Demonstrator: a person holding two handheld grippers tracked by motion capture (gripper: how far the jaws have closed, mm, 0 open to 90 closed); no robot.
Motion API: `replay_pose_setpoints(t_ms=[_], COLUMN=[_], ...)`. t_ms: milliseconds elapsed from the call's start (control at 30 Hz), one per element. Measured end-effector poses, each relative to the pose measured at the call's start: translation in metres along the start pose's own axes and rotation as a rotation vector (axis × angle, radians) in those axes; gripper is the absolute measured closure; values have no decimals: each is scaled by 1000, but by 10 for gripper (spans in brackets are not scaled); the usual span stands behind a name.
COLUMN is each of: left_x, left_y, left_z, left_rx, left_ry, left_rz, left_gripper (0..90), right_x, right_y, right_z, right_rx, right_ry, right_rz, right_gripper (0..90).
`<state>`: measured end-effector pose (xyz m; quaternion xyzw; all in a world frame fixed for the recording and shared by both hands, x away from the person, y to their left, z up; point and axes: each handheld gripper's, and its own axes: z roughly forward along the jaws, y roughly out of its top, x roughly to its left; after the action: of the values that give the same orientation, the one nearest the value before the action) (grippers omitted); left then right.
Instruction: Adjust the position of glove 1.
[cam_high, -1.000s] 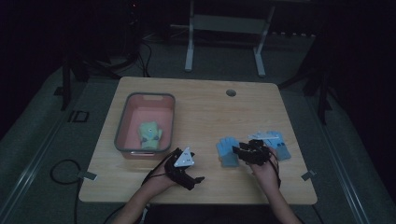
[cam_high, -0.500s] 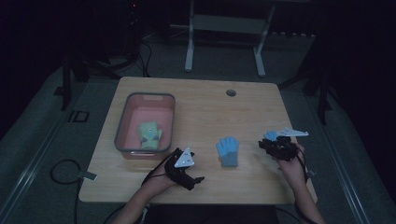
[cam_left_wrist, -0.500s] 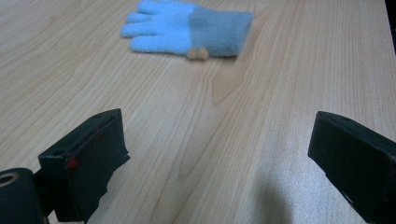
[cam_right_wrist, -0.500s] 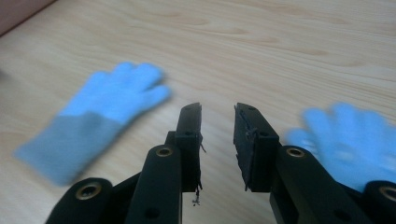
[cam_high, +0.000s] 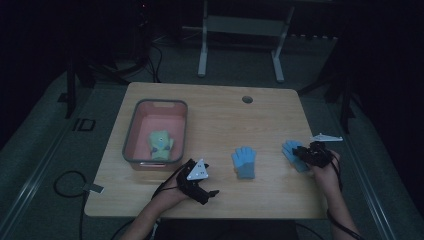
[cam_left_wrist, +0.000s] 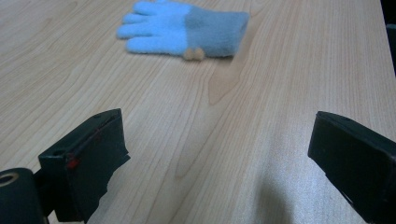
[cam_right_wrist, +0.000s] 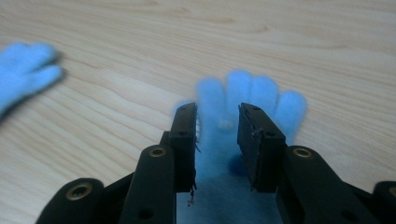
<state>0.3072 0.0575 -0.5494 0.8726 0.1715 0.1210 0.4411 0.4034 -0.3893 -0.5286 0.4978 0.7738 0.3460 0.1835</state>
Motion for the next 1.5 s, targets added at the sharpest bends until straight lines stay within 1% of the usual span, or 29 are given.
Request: replay_pose_setpoints(t_ms=[100,167,233,333,433,500,567,667,733,800,833,900,967,1033,1100,1167,1233,1333,1400,1433,1500], left_x=[0,0,0,0,-1,0,-1,-1,-1,-1,-1,-1,-1,-1,-1,0,0,-1,-1,-1,-1], left_y=[0,-1,-1,-1,-1,-1,-1,-1,-1,-1,-1,-1,-1,-1,-1,-2,-2,-1,-1,-1,-1], left_z=[0,0,0,0,0,0,0,1,1,1,1,0,0,0,0,-1,-1,-1,0,0,0], left_rx=[-1,-2,-9,-2,-3,-3,-4,-4,-3,-4,-2,-5,-7,-5,-12,-15,-17,-14,-12,-12,-13], left_ry=[-2,-7,-8,-5,-5,-5,-4,-2,-2,-2,-1,-1,-2,-4,-6,-3,-2,0,-1,-1,0], left_rz=[1,3,2,8,9,8,9,9,12,11,12,10,11,12,10,6,3,9,12,12,9], left_gripper=[38,38,38,38,38,38,38,38,38,38,39,38,38,38,38,38,38,38,38,38,38], right_x=[-7,-10,-11,-6,-3,1,3,2,5,11,15,25,36,47,60,70,78,89,96,99,104], right_y=[-5,-8,-10,-11,-12,-11,-10,-8,-6,-3,-1,4,8,11,14,15,15,13,11,11,9], right_z=[6,10,11,12,12,12,12,11,8,2,-1,-9,-17,-24,-29,-33,-34,-33,-31,-30,-28], right_rx=[23,44,36,36,38,44,59,61,63,55,46,21,-4,-24,-35,-43,-54,-52,-50,-47,-45], right_ry=[-19,-32,-28,-51,-56,-74,-74,-72,-77,-81,-82,-86,-89,-85,-98,-98,-104,-107,-105,-115,-114], right_rz=[4,-13,-32,-83,-89,-96,-83,-39,-20,-1,2,25,37,62,69,88,110,134,146,139,156], right_gripper=[680,678,689,741,812,837,848,862,869,870,870,870,870,870,870,869,869,870,870,870,870])
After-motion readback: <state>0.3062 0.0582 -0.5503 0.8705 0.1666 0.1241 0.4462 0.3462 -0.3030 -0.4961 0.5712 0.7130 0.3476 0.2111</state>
